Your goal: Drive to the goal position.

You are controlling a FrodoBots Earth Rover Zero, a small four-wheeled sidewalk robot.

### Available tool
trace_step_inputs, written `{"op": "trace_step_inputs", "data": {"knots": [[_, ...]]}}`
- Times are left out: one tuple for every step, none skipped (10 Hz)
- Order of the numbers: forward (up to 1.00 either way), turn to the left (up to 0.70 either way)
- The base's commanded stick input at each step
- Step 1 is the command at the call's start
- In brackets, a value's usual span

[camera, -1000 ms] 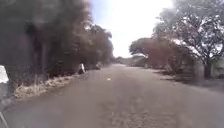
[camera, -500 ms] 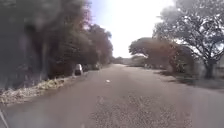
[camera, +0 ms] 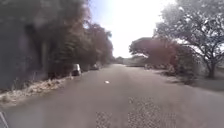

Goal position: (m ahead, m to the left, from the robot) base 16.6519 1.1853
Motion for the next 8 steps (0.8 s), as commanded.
{"op": "trace_step_inputs", "data": {"knots": [[0.5,0.0],[0.5,0.0],[0.5,0.0],[0.5,0.0],[0.5,0.0],[0.5,0.0],[0.5,0.0],[0.5,0.0]]}}
